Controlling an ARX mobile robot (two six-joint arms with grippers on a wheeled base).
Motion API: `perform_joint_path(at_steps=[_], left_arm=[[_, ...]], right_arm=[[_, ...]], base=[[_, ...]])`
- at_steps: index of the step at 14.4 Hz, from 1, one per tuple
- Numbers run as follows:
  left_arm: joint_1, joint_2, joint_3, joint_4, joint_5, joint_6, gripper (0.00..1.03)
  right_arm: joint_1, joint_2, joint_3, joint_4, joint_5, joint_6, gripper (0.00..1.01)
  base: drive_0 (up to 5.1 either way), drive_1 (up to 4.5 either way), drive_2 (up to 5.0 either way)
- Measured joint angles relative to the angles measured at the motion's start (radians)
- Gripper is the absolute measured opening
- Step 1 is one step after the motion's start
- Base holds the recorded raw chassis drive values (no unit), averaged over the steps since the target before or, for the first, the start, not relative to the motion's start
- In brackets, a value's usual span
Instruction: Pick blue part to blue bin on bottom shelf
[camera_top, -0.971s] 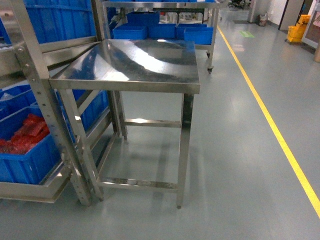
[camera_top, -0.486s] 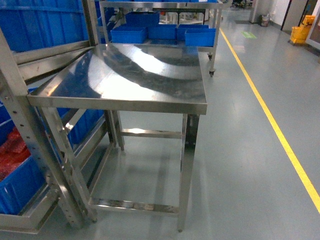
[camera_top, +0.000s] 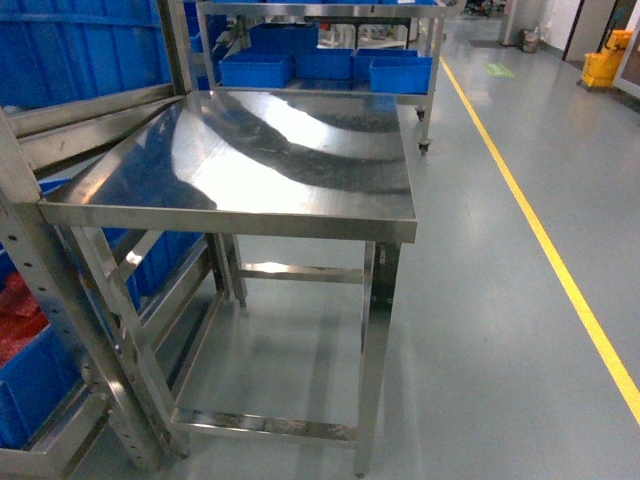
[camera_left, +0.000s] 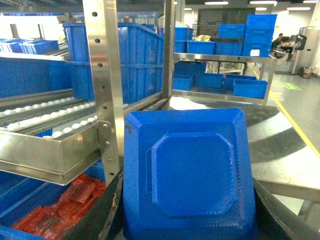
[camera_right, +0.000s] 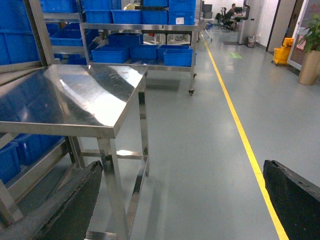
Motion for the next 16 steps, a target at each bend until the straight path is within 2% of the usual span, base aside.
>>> perform_joint_path(at_steps=[9, 16], left_arm=[[0.0, 0.0, 0.0, 0.0, 0.0, 0.0, 0.44], [0.002, -0.003, 0.0, 0.002, -0.003, 0.0, 0.44]], right_arm=[[0.0, 0.0, 0.0, 0.0, 0.0, 0.0, 0.98], [0.0, 0.0, 0.0, 0.0, 0.0, 0.0, 0.98]], base=[[0.0, 0.04, 0.0], [0.9, 0.9, 0.9]])
